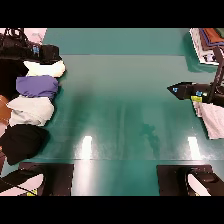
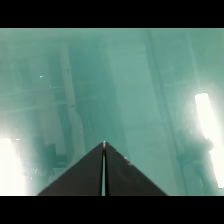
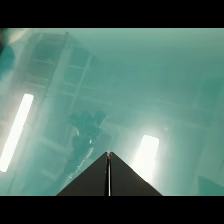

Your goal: Fold the shirts.

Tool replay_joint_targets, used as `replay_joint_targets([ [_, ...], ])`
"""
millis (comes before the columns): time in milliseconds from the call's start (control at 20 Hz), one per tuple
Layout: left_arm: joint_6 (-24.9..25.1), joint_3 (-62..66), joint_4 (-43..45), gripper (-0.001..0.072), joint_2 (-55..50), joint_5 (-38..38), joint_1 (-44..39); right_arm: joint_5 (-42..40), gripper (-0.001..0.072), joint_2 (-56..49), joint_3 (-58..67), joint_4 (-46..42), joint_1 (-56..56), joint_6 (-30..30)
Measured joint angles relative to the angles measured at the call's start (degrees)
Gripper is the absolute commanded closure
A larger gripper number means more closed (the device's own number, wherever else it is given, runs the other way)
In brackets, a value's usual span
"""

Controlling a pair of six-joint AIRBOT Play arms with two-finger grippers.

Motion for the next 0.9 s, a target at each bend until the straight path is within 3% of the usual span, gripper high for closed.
replay_joint_targets([
  [700,0.00,0.00,0.00,0.0681,0.00,0.15,0.00,-0.26,0.0695,0.00,0.00,0.02,-0.17,0.42],
  [750,0.00,-0.02,0.02,0.0581,0.00,0.74,0.00,-0.26,0.0695,0.00,0.00,0.02,-0.17,0.42],
  [800,0.13,-0.02,0.35,0.0233,-0.04,1.79,-0.02,-0.26,0.0695,0.00,0.00,0.02,-0.17,0.39],
  [850,0.48,0.00,1.36,0.0119,-0.15,2.95,-0.04,-0.26,0.0695,0.00,0.00,0.02,-0.17,0.39],
  [900,0.68,0.00,3.28,0.0119,-0.48,4.33,-0.02,-0.26,0.0695,0.00,0.00,0.02,-0.17,0.39],
])
